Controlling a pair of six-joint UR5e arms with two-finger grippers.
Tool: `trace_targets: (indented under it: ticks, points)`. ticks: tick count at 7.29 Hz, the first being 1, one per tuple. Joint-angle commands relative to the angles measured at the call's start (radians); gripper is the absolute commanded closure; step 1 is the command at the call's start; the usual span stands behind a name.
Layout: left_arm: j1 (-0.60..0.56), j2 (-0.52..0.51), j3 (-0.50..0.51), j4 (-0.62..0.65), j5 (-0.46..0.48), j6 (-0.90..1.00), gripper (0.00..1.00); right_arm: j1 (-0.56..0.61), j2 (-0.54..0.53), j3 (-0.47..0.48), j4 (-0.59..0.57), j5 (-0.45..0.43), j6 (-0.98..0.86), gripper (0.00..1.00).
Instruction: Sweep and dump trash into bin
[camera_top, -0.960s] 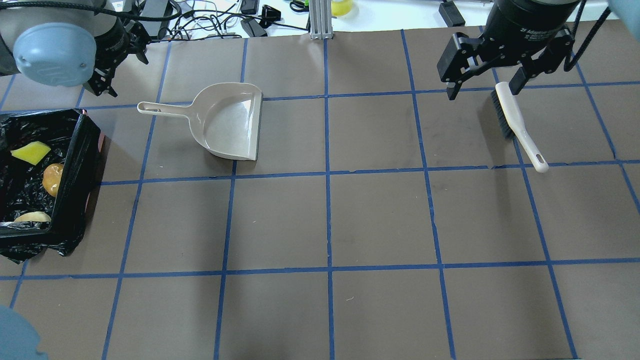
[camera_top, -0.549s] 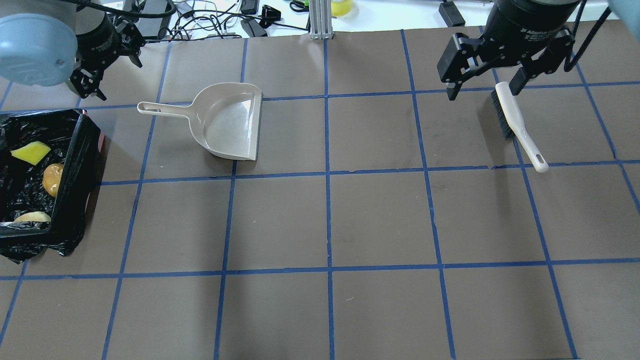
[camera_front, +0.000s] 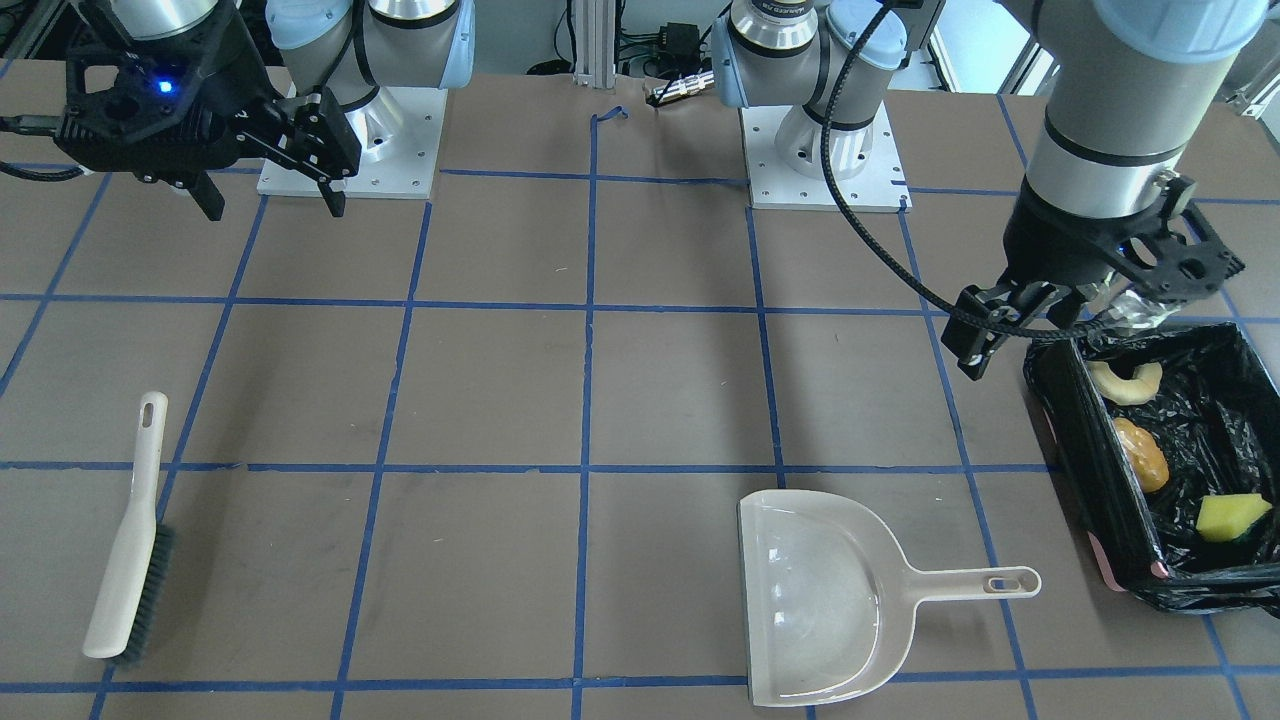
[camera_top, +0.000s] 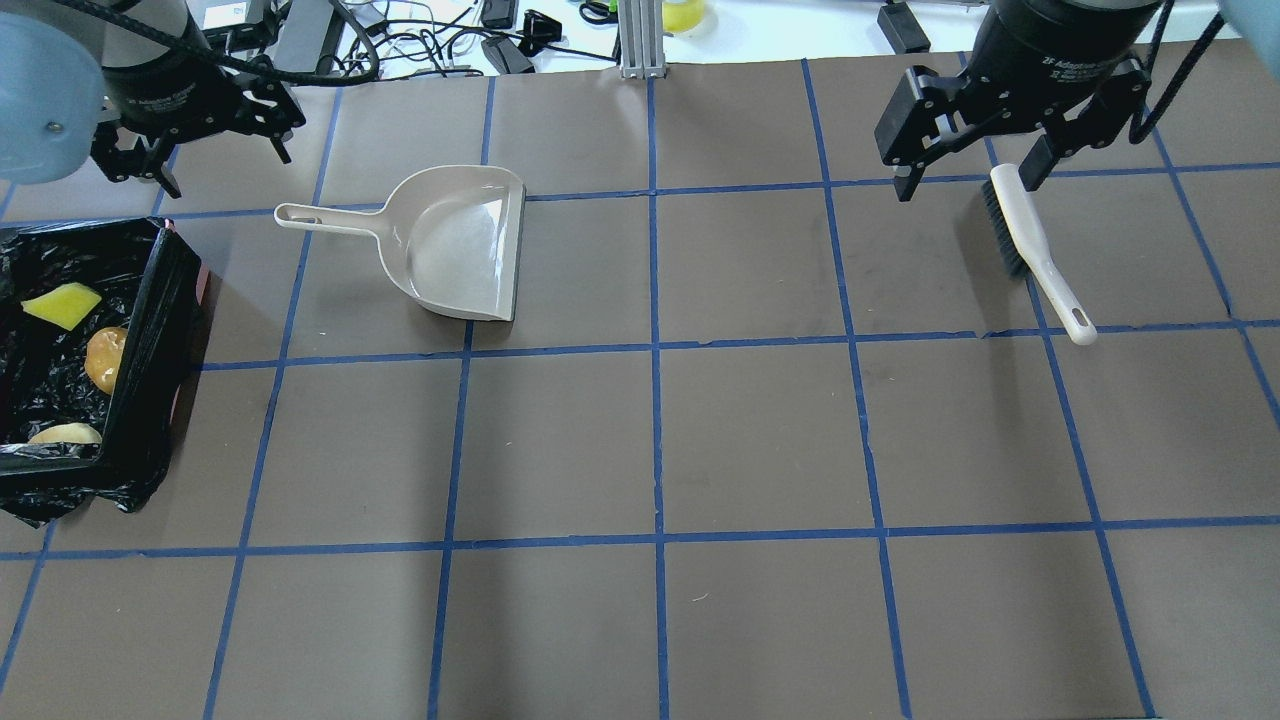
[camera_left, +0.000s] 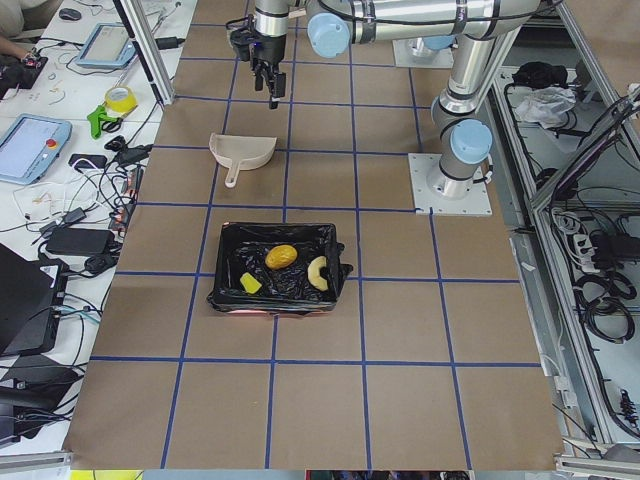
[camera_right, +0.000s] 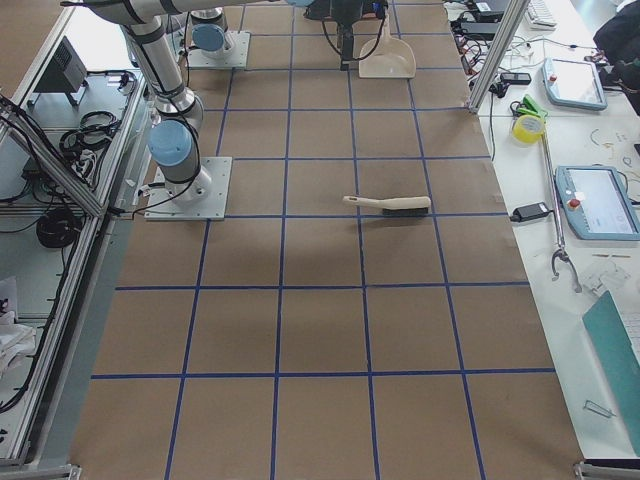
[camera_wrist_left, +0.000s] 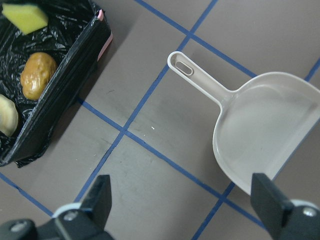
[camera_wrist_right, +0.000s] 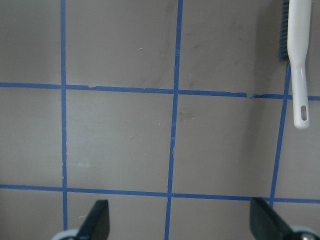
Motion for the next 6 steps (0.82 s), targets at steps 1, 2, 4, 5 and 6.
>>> trace_targets:
  ticks: [1, 2, 4, 5, 6]
  points:
    - [-0.015, 0.013, -0.040, -0.064, -0.064, 0.039, 0.00, 0.000, 0.001, 0.000, 0.001, 0.000, 0.000, 0.00]
    - [-0.018, 0.034, -0.039, -0.064, -0.163, 0.041, 0.00, 0.000, -0.001, 0.000, 0.003, 0.000, 0.000, 0.00]
    - [-0.025, 0.094, -0.046, -0.104, -0.173, 0.081, 0.00, 0.000, -0.001, 0.002, 0.003, -0.002, -0.002, 0.00]
    - [-0.026, 0.106, -0.046, -0.122, -0.185, 0.091, 0.00, 0.000, -0.001, 0.002, 0.003, -0.002, 0.000, 0.00]
    - [-0.029, 0.111, -0.046, -0.134, -0.190, 0.092, 0.00, 0.000, 0.001, 0.000, 0.003, 0.000, -0.002, 0.00]
